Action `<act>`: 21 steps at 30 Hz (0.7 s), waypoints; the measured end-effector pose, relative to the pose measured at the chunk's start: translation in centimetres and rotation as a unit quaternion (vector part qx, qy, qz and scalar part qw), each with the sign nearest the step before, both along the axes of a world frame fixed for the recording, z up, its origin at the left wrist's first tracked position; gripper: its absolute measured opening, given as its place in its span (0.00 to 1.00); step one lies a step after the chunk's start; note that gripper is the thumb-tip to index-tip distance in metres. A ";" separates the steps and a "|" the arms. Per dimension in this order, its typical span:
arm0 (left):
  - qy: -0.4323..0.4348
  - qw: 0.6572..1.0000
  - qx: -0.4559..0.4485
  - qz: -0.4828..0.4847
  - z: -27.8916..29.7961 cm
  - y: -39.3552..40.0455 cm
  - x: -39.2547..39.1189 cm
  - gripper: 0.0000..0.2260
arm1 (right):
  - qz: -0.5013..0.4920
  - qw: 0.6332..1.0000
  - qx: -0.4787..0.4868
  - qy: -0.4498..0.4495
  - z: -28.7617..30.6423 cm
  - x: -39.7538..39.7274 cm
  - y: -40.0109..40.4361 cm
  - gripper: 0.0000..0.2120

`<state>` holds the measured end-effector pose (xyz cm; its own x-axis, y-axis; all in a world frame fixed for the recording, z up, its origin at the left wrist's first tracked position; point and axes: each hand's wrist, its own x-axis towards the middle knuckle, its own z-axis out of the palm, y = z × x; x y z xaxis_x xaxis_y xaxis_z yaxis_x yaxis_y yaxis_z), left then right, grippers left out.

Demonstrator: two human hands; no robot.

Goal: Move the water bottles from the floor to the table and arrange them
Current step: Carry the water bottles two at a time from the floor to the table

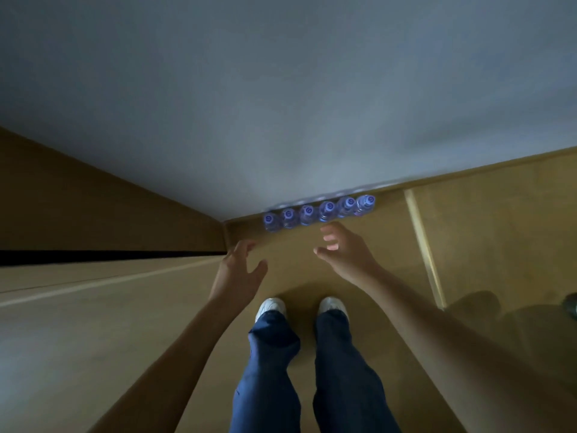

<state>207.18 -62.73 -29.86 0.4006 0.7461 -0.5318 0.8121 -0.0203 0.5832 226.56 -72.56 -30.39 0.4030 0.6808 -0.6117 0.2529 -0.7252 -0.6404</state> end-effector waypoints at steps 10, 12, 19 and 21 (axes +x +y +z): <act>0.000 0.999 0.039 0.025 -21.0 3.0 2.0 0.20 | 0.049 0.998 0.023 -0.018 -21.3 1.7 5.4 0.22; -0.002 0.998 0.051 0.021 -25.3 3.8 2.0 0.20 | 0.055 0.997 0.041 -0.024 -25.1 1.5 6.4 0.20; -0.011 0.998 0.054 0.017 -37.8 7.9 2.9 0.14 | 0.103 0.984 0.096 -0.113 -36.1 1.6 10.1 0.24; -0.028 0.998 0.057 0.022 -40.0 8.7 3.4 0.22 | 0.114 0.980 0.095 -0.135 -38.3 1.6 10.9 0.26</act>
